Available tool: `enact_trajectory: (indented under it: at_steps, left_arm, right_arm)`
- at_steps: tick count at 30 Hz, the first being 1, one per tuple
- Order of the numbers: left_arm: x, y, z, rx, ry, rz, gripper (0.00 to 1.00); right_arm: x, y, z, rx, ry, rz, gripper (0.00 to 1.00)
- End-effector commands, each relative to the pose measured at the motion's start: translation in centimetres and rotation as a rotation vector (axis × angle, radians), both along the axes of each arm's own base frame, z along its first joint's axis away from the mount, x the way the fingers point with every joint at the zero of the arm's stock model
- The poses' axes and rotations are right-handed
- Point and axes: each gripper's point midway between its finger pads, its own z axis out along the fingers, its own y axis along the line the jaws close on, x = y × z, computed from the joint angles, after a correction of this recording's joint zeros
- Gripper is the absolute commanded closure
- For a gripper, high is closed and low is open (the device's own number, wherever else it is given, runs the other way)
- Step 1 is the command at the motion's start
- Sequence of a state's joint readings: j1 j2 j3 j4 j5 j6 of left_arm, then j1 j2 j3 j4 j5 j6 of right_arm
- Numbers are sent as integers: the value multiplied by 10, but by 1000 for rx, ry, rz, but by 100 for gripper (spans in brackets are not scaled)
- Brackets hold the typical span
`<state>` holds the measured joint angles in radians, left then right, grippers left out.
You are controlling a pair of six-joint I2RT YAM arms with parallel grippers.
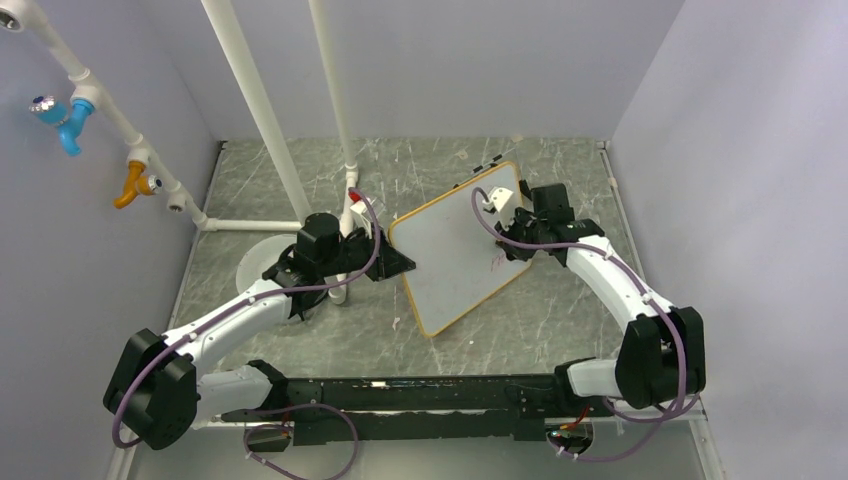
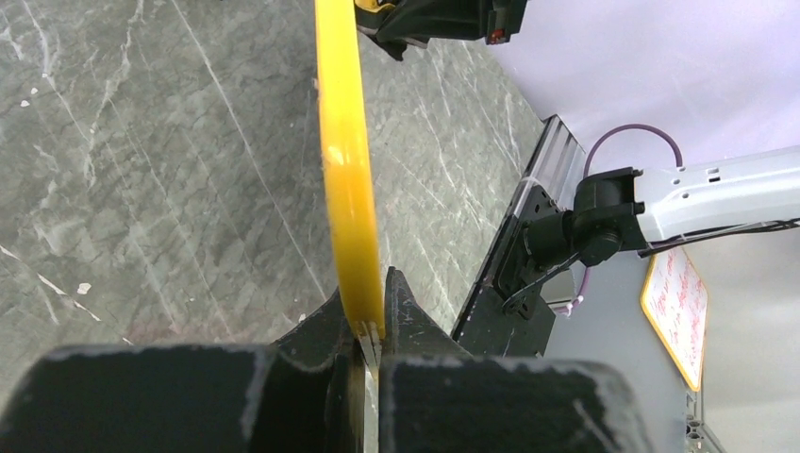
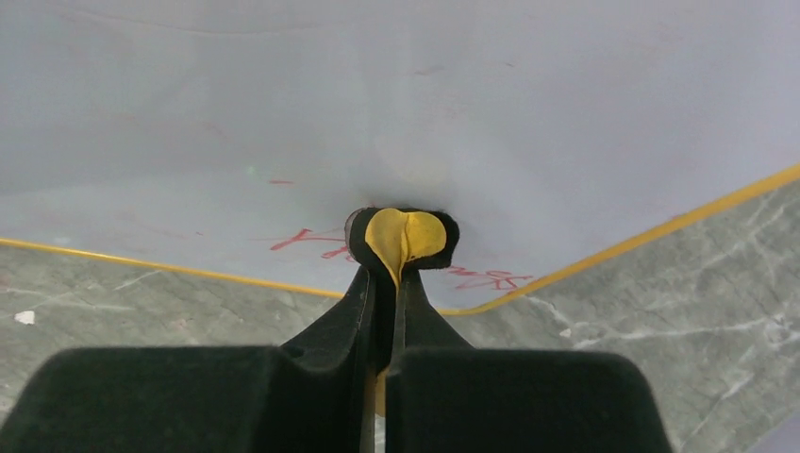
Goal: Erase the whiteboard
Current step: Erase the whiteboard at the center of the board.
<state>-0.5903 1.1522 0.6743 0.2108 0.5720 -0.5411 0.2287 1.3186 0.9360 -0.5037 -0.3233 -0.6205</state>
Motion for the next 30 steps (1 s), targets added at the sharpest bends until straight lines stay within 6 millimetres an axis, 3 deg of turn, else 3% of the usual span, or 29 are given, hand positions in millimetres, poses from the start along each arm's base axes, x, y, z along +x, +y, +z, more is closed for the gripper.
enact_trajectory:
  at_steps: [1, 4, 6, 8, 12, 16, 19, 22, 26, 28, 30]
  left_arm:
    - [-16, -13, 42, -117, -104, -134, 100]
    - [-16, -13, 42, -119, -101, -135, 100]
    - [-16, -13, 43, -120, -99, -138, 100]
    - [-15, -13, 43, -120, -101, -134, 100]
    - [-16, -13, 43, -118, -101, -136, 100]
    - [-16, -13, 43, -115, -103, -138, 100]
    - [-16, -13, 43, -114, -104, -137, 100]
    - [-16, -12, 43, -113, -106, -135, 100]
    - [-15, -13, 43, -114, -104, -138, 100]
    - [-16, -13, 43, -114, -103, -139, 100]
    - [-15, -13, 43, -113, -104, -138, 100]
  right_arm:
    - [-20, 51, 15, 77, -30, 251, 100]
    - [-65, 82, 15, 115, 6, 482, 100]
    - [-70, 86, 18, 142, 25, 491, 100]
    - [-46, 74, 20, 103, -19, 367, 100]
    - [22, 17, 32, 58, -130, -30, 100]
    - [41, -13, 23, -32, -135, -166, 100]
    - [29, 4, 14, 15, -77, -75, 100]
    - [-8, 46, 6, 76, 5, 161, 100]
    - [-60, 86, 19, 167, 14, 440, 100]
    - [-60, 85, 20, 165, 28, 431, 100]
    - [-33, 63, 12, 94, -16, 294, 100]
